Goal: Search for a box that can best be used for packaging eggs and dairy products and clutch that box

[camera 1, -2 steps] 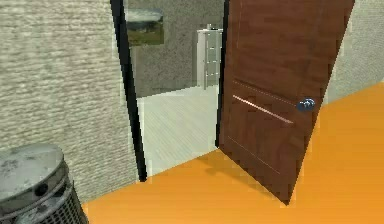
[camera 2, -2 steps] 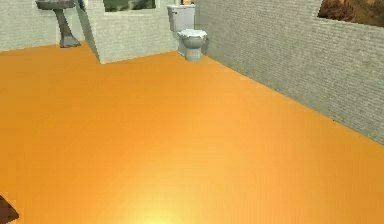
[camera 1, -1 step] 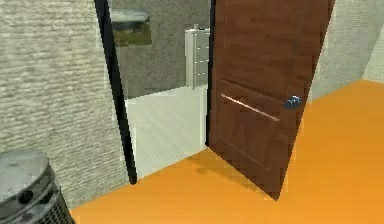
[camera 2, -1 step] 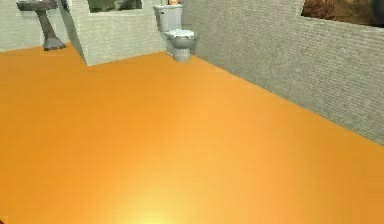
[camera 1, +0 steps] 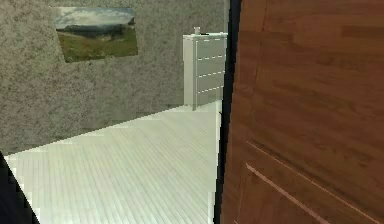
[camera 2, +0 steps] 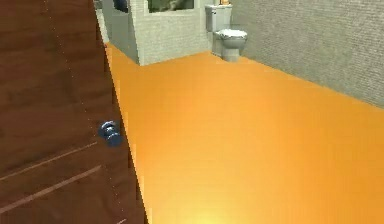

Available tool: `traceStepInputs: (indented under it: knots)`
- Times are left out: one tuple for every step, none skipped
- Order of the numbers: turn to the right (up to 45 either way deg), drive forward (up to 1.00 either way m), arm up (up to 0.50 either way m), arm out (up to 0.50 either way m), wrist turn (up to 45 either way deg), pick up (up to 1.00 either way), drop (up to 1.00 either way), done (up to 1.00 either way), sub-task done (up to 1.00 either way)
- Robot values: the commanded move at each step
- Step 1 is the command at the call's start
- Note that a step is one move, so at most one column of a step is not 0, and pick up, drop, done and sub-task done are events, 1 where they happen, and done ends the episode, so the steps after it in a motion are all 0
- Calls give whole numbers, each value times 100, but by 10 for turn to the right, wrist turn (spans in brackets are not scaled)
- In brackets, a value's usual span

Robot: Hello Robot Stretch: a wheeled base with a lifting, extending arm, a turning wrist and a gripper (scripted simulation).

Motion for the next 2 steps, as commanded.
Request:
traceStepInputs:
  knots:
    - [30,0,0,0,0,0,0,0,0]
    - [0,15,0,0,0,0,0,0,0]
